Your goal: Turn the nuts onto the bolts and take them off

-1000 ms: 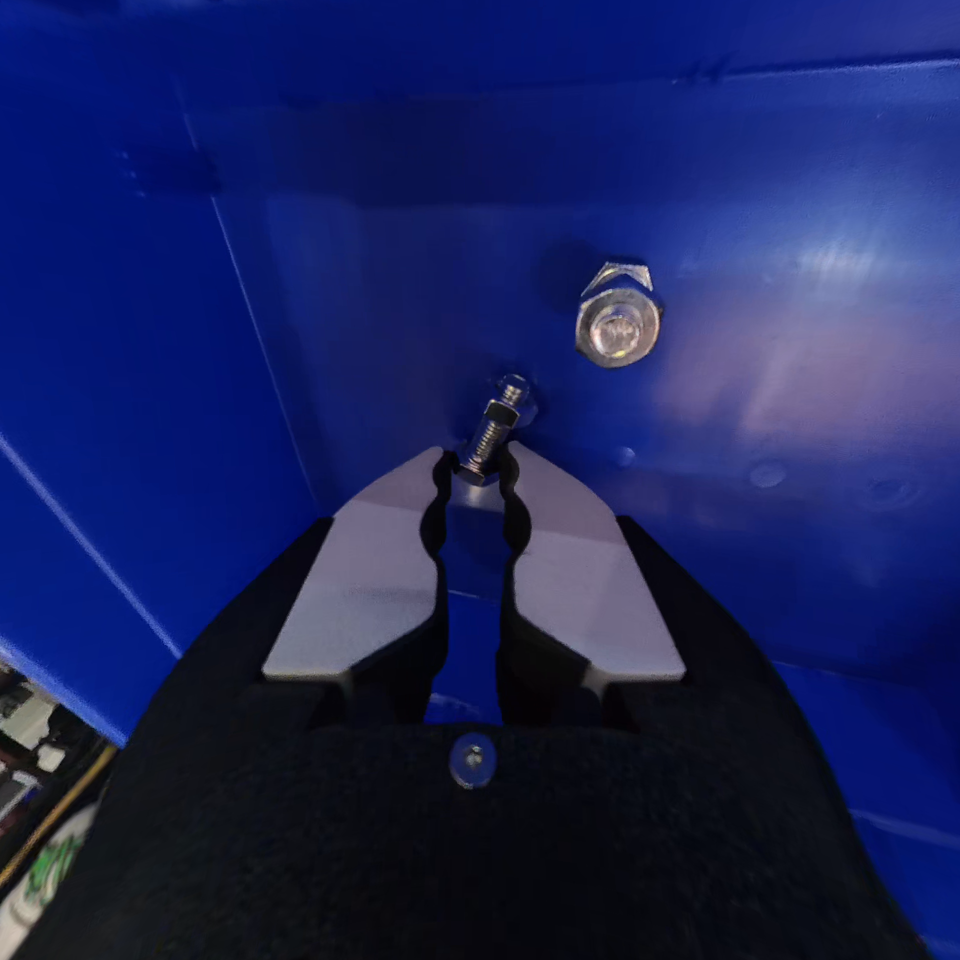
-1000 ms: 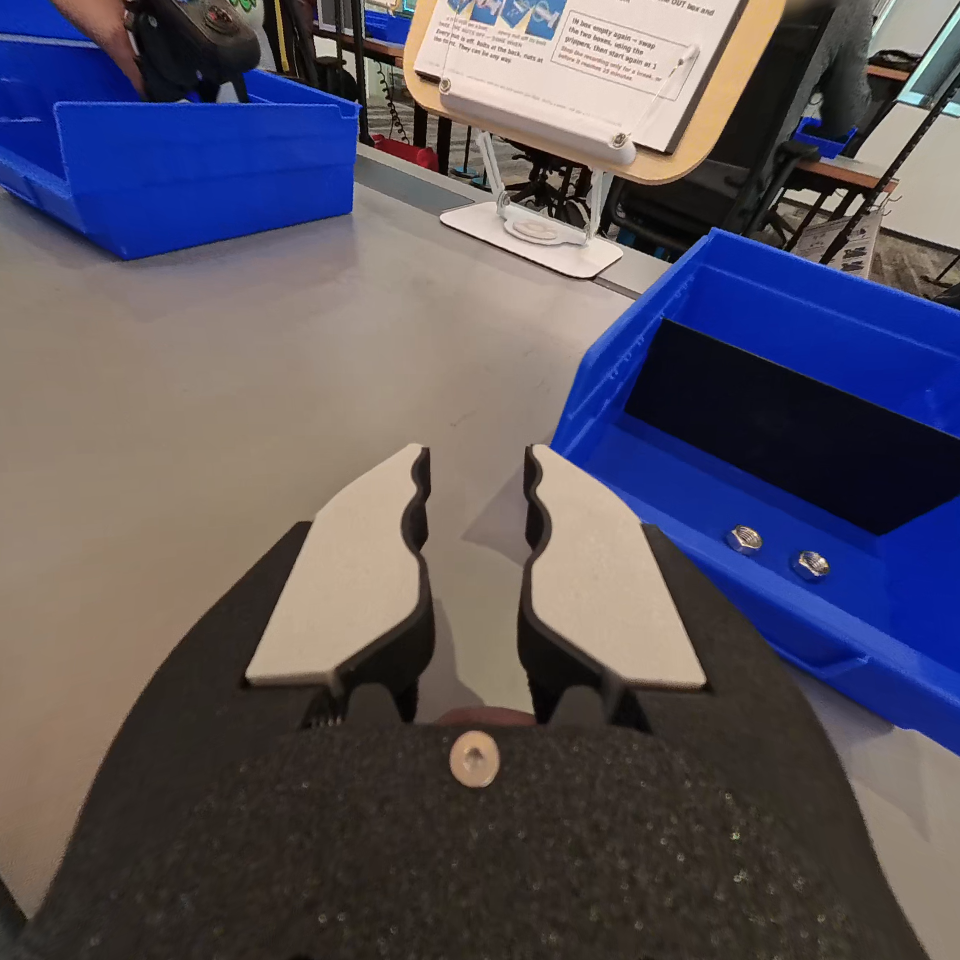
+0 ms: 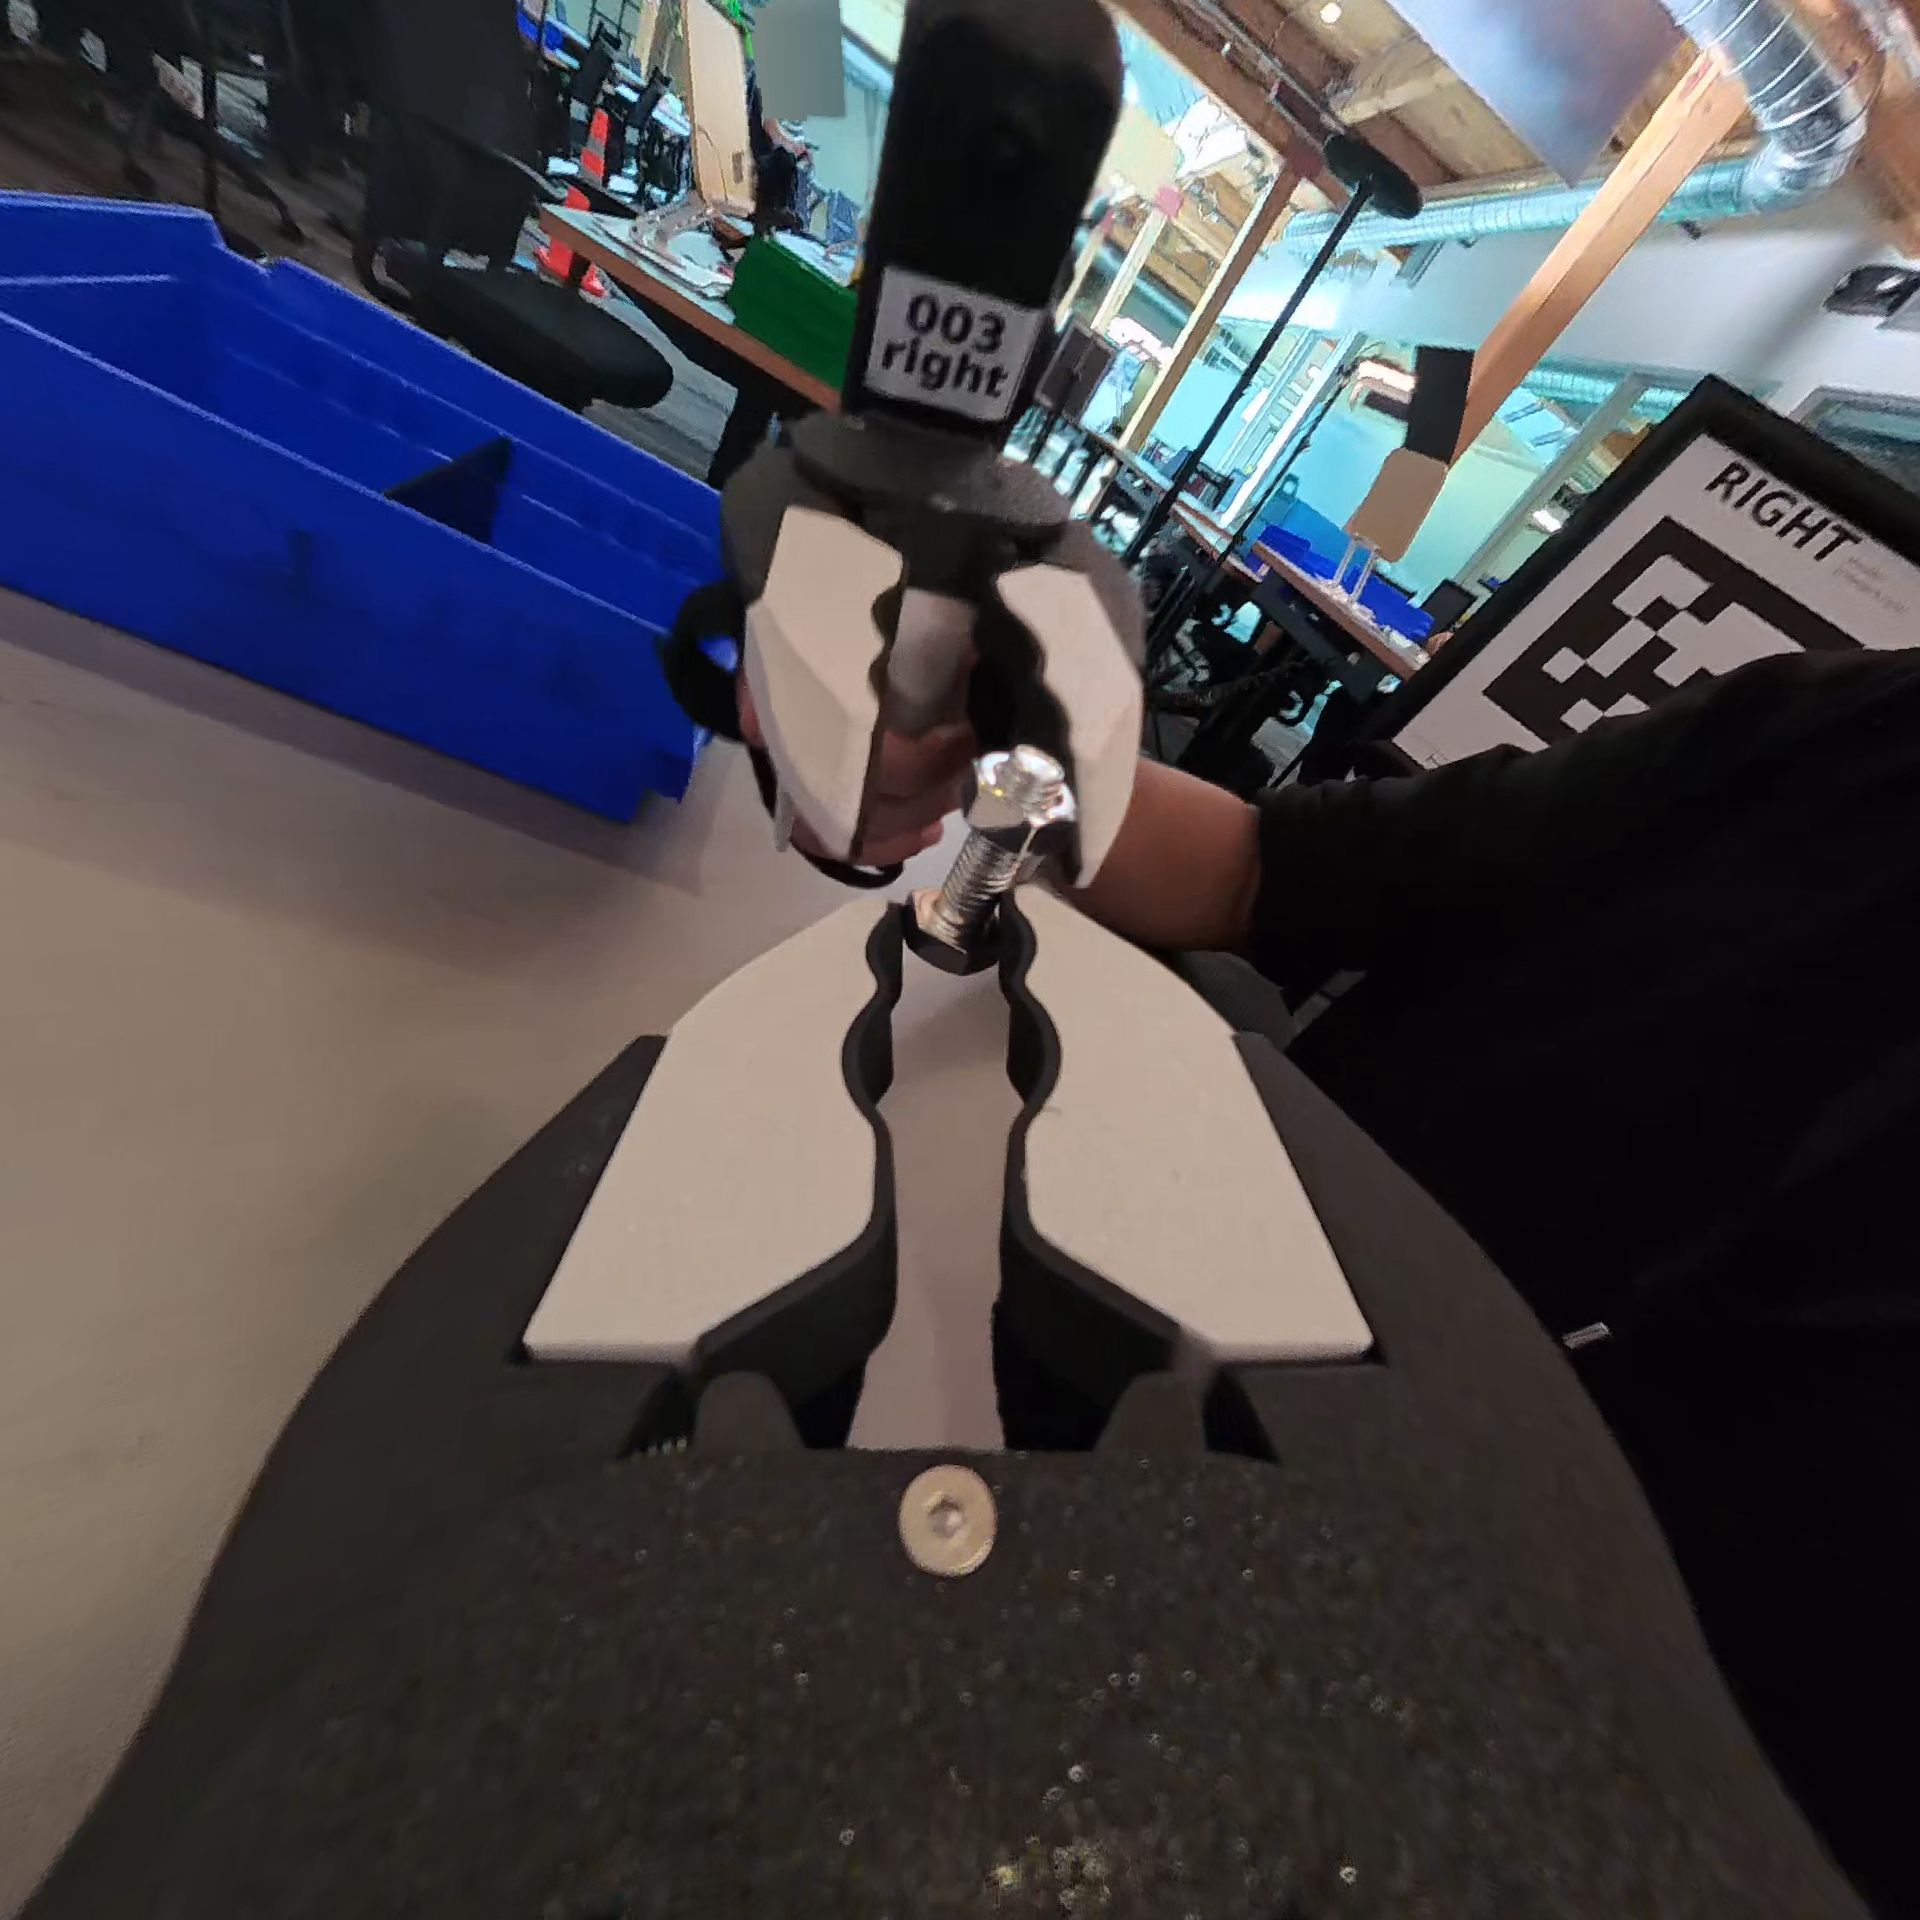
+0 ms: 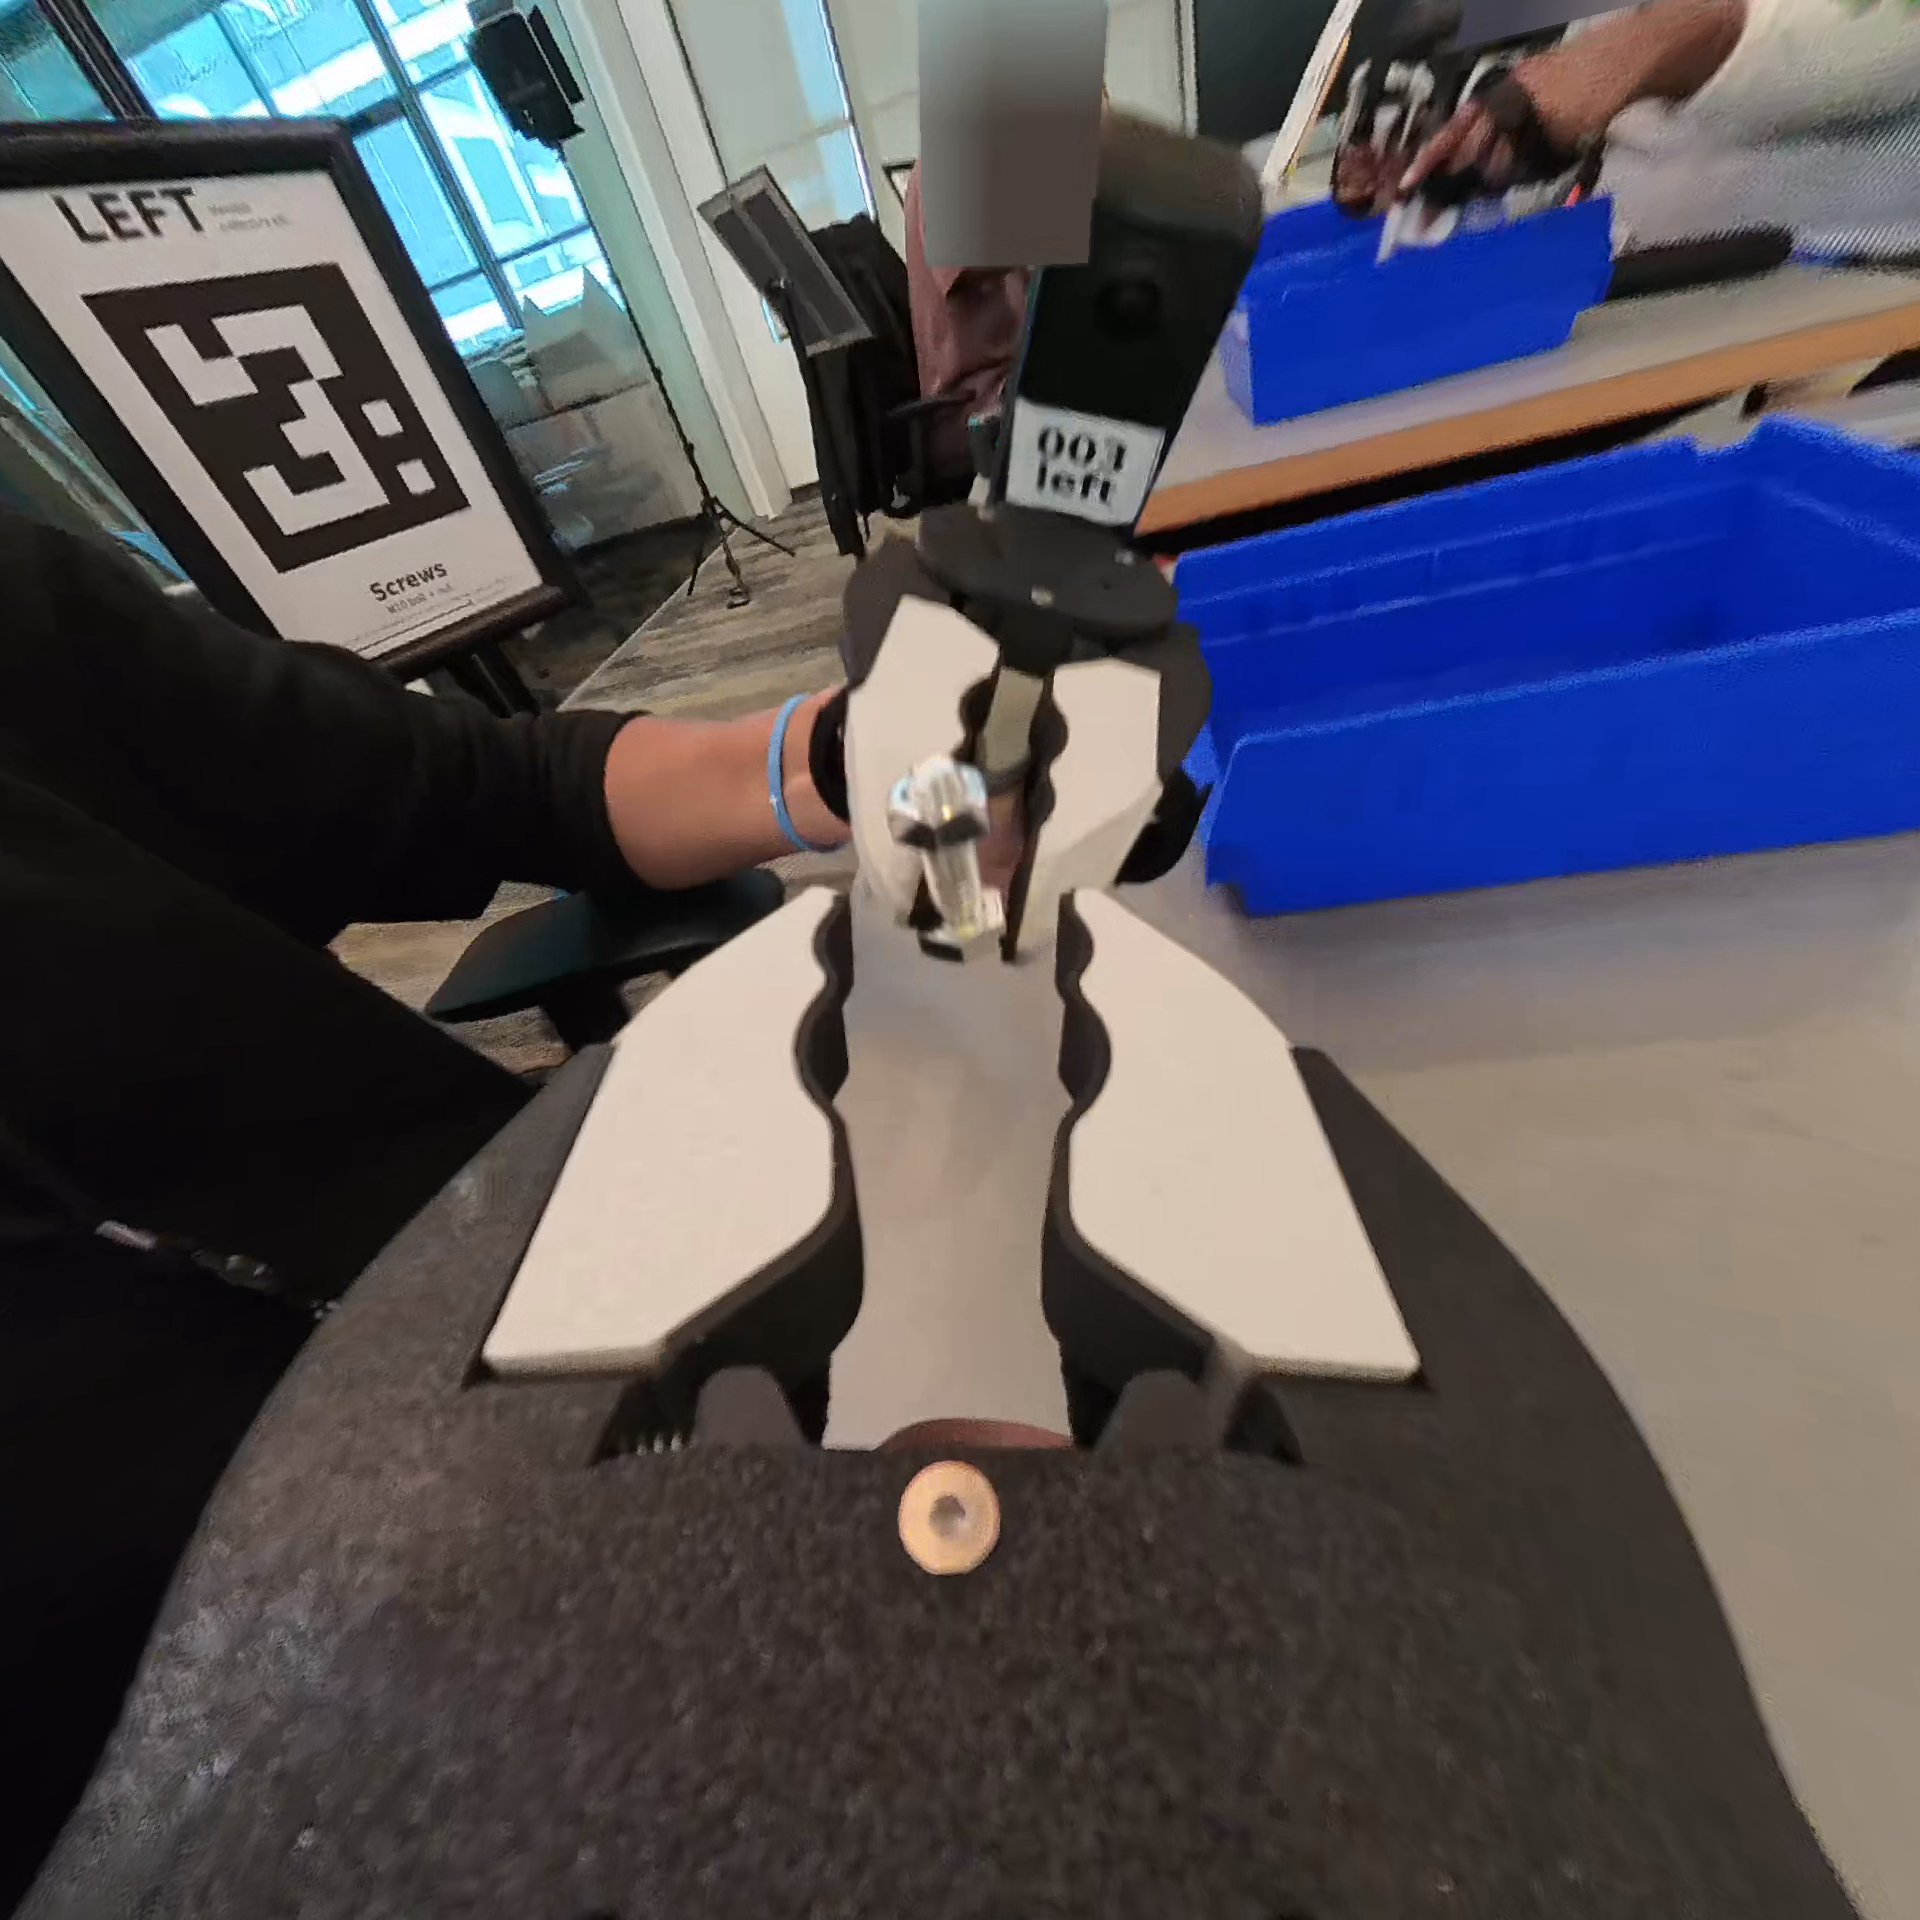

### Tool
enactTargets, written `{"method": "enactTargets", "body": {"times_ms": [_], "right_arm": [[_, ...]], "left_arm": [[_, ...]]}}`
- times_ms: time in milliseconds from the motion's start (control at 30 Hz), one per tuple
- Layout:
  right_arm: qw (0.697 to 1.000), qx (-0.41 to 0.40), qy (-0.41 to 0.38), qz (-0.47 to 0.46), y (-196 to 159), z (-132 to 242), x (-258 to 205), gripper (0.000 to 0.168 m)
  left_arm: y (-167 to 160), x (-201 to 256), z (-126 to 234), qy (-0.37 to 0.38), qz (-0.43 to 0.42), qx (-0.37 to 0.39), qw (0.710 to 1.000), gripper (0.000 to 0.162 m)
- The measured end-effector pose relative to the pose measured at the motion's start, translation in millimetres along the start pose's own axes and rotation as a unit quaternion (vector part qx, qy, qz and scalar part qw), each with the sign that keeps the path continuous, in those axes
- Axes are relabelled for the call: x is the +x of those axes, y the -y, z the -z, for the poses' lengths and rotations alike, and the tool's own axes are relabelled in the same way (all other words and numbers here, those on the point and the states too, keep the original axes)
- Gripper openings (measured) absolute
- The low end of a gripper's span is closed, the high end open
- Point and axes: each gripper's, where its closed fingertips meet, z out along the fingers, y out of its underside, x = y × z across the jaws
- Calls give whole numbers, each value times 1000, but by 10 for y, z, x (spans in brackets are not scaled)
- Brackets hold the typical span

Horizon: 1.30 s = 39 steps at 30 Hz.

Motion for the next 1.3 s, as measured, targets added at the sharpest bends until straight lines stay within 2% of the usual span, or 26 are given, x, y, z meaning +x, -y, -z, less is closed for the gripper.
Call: {"method": "enactTargets", "body": {"times_ms": [200,300,500,600,633,700,733,900,1033,1300], "right_arm": [[999,31,3,-27,-21,55,30,34],[999,23,-1,-37,-90,44,73,34],[999,2,4,-32,-182,19,89,19],[999,0,-16,-28,-199,24,137,19],[999,6,-26,-33,-192,35,173,18],[997,28,-44,-51,-160,78,259,18],[996,44,-53,-59,-134,106,301,18],[990,92,-41,-98,-73,124,331,18],[991,83,-31,-104,-97,54,299,18],[992,69,-29,-102,-192,-35,290,18]], "left_arm": [[-101,-91,-52,1,4,-17,1000,16],[-151,-133,-76,4,6,-24,1000,16],[-270,-212,-138,16,9,-45,999,16],[-265,-273,-128,39,-7,-25,999,17],[-247,-303,-119,54,-20,-14,998,20],[-247,-407,-101,107,-57,-12,993,54],[-265,-438,-97,128,-75,-17,989,61],[-314,-466,-147,172,-141,-33,975,51],[-355,-468,-170,160,-136,-32,977,43],[-362,-414,-155,138,-130,-30,981,39]]}}
